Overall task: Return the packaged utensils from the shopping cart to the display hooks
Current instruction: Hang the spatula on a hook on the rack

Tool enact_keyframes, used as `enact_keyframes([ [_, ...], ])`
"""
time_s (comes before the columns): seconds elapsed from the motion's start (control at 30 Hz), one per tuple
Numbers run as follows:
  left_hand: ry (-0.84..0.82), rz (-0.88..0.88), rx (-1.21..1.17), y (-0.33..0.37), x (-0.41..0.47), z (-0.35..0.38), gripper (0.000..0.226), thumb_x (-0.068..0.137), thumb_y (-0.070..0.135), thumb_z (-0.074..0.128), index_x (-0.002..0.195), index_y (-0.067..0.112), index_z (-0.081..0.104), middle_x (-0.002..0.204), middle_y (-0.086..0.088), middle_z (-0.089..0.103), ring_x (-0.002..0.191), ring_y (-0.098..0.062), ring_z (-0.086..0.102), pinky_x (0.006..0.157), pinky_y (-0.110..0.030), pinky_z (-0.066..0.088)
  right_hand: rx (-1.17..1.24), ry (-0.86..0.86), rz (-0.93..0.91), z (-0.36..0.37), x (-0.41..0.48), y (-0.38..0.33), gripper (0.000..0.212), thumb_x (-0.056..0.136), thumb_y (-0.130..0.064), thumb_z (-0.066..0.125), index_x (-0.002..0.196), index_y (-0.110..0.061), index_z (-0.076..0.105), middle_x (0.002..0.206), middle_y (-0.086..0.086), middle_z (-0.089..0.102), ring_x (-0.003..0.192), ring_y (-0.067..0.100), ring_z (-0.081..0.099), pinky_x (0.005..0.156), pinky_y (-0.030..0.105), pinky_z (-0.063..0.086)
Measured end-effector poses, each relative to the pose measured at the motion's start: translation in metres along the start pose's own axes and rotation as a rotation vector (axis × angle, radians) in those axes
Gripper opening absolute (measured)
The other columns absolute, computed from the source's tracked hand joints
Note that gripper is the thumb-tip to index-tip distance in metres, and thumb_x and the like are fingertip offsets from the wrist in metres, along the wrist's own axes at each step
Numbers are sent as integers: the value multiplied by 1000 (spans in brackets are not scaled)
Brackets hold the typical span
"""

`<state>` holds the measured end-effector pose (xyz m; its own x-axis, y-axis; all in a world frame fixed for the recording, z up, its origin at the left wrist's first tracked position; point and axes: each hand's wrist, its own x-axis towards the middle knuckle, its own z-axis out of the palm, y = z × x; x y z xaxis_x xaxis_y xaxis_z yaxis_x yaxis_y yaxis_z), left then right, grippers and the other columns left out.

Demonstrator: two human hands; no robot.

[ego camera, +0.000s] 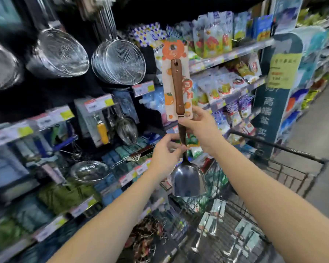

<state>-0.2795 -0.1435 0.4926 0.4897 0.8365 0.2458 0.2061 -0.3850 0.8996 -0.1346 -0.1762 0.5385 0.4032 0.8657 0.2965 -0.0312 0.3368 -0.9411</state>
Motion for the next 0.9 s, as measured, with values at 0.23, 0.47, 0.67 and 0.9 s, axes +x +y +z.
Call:
enact_keyframes([
  [0.23, 247, -46, 59, -13, -55, -119, 30, 97, 14, 70, 106, 39, 58, 80, -9, 72, 67, -19, 66, 72, -39, 55, 36, -176, -17, 135, -14, -4, 29, 85, 0, 78, 104, -21, 70, 88, 2, 78, 80, 23, 72, 80, 50, 62],
  [0.47, 395, -76, 113, -28, -161, -253, 33, 95, 15, 73, 124, 24, 61, 90, -7, 75, 79, -7, 69, 81, -27, 56, 89, -377, -21, 289, -80, -9, 32, 85, 1, 79, 100, -25, 70, 85, -6, 79, 81, 17, 73, 74, 40, 59],
  [0.67, 534, -76, 187, -19, -276, -367, 33, 95, 9, 71, 123, 24, 61, 97, 1, 74, 87, -6, 71, 81, -18, 56, 167, -516, -57, 425, -166, -31, 37, 85, 7, 77, 102, -25, 71, 94, -4, 80, 87, 10, 74, 85, 35, 61],
  [0.9, 697, -101, 255, 2, -394, -471, 34, 96, 11, 71, 119, 30, 56, 88, -1, 74, 80, -12, 70, 74, -15, 55, 237, -670, -89, 551, -256, -67, 37, 89, 5, 74, 119, -16, 67, 98, -1, 77, 79, 1, 73, 67, 22, 60],
])
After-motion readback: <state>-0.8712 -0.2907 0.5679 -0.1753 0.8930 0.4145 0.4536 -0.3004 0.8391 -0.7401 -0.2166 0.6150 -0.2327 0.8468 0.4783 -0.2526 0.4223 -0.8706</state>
